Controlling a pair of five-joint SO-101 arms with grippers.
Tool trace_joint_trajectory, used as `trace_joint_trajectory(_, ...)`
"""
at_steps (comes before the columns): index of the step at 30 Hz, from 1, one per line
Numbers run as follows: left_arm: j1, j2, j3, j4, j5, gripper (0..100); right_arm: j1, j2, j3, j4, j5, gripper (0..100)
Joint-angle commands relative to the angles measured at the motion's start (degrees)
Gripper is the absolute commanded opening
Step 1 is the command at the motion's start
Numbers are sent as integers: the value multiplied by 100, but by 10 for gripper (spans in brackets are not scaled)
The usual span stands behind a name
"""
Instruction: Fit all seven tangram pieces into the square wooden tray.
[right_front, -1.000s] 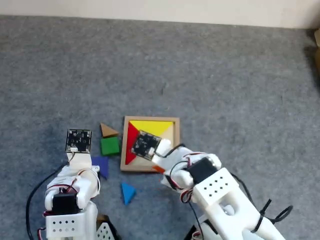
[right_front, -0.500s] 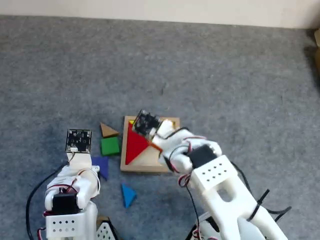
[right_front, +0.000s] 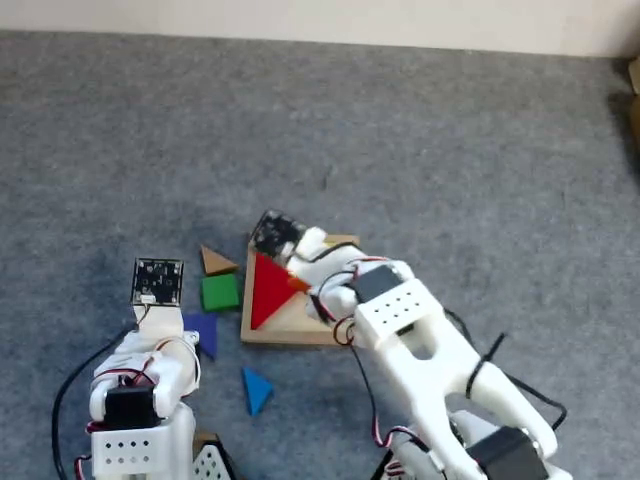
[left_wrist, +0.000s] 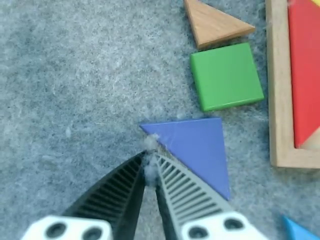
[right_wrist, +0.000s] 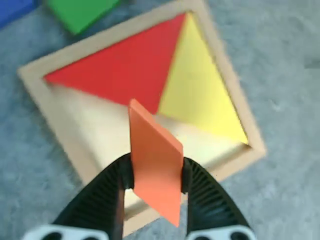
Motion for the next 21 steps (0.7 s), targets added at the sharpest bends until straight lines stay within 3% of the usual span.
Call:
trace_joint_trajectory(1, -57, -31, 119, 26, -9, 5, -321, 22, -356, -101, 651, 7)
trace_joint_trajectory(9, -57, -31, 119, 26, -9, 5, -760, 48, -347, -101, 1345, 7)
trace_joint_trajectory(16, -57, -31, 119, 26, -9, 5, -927, 57, -338, -101, 1389, 15)
trace_joint_trajectory(21, -57, -31, 119, 26, -9, 5, -936, 57, -330, -92, 1134, 139)
